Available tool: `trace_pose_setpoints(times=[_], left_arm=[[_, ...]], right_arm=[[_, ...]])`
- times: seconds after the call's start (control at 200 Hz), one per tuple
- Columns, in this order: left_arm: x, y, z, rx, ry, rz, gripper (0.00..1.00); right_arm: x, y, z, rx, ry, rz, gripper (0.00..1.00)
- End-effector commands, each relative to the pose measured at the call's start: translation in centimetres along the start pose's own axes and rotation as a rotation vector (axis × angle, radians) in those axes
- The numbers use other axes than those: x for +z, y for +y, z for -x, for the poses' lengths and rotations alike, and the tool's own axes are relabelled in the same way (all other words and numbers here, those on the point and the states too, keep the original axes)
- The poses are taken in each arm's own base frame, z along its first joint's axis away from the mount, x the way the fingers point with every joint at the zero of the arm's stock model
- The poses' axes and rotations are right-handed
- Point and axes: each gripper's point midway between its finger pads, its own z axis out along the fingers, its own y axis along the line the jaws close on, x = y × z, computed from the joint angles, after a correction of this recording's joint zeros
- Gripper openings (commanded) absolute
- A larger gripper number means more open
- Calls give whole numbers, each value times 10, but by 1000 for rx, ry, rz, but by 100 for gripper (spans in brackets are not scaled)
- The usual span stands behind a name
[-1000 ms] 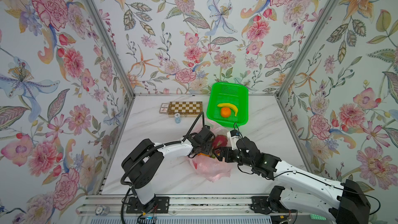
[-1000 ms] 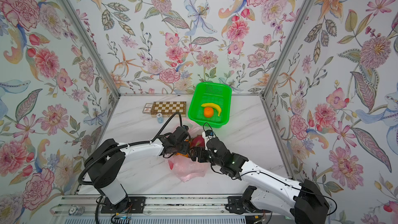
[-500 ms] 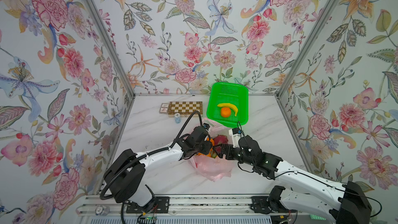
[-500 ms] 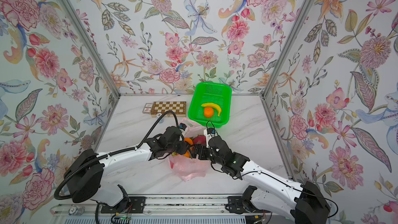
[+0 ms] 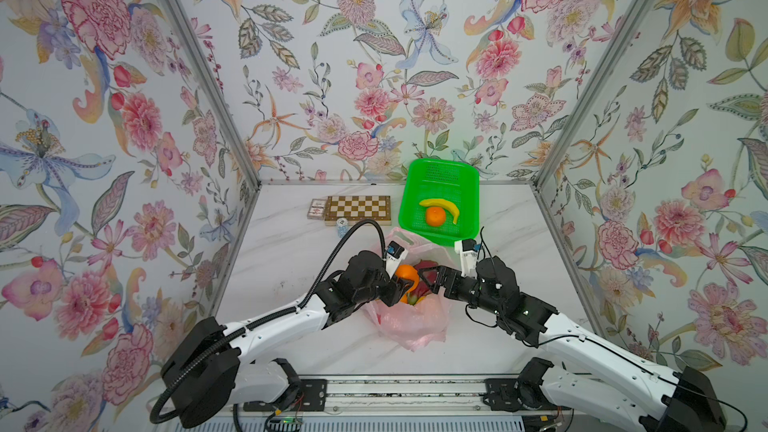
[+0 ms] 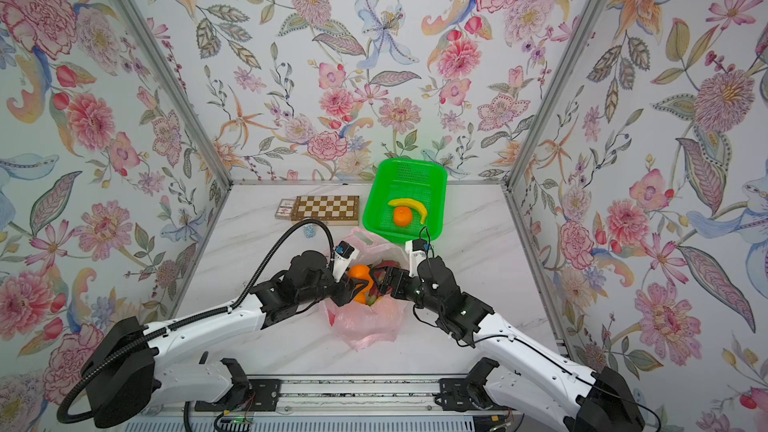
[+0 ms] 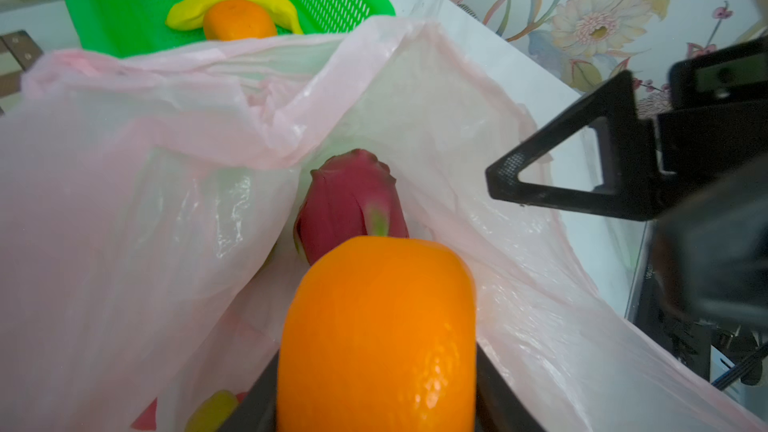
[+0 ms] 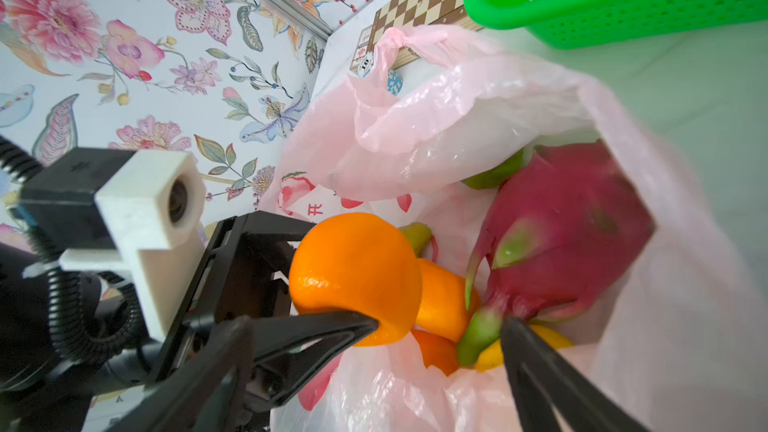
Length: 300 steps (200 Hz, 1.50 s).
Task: Untie the knot of the plastic bag and take out the fruit
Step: 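Close the right gripper on the orange and lift it out of the bag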
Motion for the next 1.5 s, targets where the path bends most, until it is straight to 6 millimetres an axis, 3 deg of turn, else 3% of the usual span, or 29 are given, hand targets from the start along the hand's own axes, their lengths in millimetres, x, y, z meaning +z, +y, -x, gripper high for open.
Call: trace_pose_setpoints(times=[0.0, 0.32, 0.655, 0.781, 1.111, 1.286, 1.496], left_arm=[[-18, -16, 37, 138, -180, -74, 41], [-38, -31, 58, 352, -304, -110, 45], [-47, -51, 60, 436, -342, -206, 48], [-46, -53, 57, 439, -341, -223, 48], [-48, -56, 63, 425, -370, -238, 59], [-53, -44, 71, 406, -369, -152, 78], [-55, -20, 84, 304, -329, -16, 87]], right_arm=[[-6, 12, 5, 13, -22, 83, 94], [-12, 52, 4, -15, 13, 282, 97], [4, 63, -11, -38, 96, 299, 94], [6, 65, -14, -46, 113, 299, 88], [8, 70, -13, -58, 98, 322, 61], [-2, 69, 2, -94, 26, 296, 59], [-21, 61, 59, -141, -147, 193, 58]])
